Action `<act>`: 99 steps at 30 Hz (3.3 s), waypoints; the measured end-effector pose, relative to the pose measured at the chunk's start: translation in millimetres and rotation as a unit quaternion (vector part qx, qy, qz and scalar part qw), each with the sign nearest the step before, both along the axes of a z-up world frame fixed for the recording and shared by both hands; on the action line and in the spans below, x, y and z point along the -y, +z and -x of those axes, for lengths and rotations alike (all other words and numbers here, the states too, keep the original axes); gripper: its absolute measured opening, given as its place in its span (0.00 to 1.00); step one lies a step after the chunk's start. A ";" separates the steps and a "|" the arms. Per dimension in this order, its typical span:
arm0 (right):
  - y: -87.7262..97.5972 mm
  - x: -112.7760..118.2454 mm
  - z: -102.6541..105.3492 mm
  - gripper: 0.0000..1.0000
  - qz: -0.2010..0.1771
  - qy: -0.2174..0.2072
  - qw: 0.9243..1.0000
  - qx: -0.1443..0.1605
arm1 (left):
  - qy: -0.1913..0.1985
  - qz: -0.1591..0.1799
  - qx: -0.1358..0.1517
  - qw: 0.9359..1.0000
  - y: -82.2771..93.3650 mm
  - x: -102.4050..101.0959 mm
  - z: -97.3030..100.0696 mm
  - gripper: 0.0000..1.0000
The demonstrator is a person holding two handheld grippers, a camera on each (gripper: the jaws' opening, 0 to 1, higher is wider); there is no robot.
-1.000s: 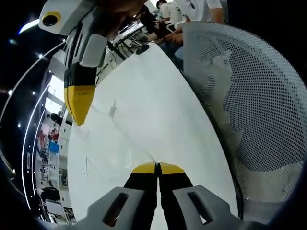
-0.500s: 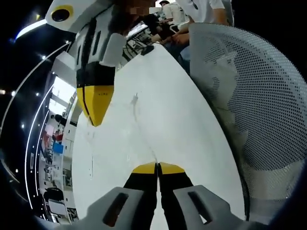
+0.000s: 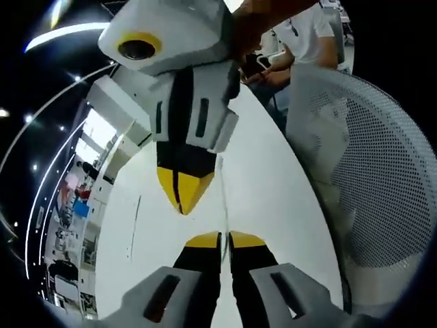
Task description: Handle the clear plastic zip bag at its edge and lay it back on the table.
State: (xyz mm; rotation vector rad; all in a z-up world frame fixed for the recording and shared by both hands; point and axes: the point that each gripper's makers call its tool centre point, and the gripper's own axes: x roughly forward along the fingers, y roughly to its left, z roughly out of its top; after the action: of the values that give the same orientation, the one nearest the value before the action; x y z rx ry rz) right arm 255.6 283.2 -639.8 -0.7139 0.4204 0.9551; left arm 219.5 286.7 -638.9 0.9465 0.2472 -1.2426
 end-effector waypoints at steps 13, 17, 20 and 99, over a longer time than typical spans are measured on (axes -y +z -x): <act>-16.3 -3.5 12.9 0.00 0.029 0.031 0.999 0.010 | 0.083 0.102 -0.060 0.989 28.2 -18.6 2.3 0.16; -22.2 -0.8 10.9 0.00 0.043 0.042 0.998 0.023 | 0.117 0.130 -0.078 0.981 32.4 -31.4 2.3 0.24; -25.1 0.0 9.2 0.00 0.045 0.046 0.998 0.027 | 0.142 0.149 -0.093 0.974 33.0 -43.3 4.0 0.26; -89.3 30.9 3.7 0.20 0.020 -0.007 0.999 -0.033 | 0.302 0.242 -0.135 0.912 -45.8 -105.9 55.4 0.52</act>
State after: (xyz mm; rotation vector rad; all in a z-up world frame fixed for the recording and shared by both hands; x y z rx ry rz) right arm 251.9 252.4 -729.0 -0.7164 0.5024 0.9613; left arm 164.1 392.5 -684.7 0.2259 0.3922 -0.7898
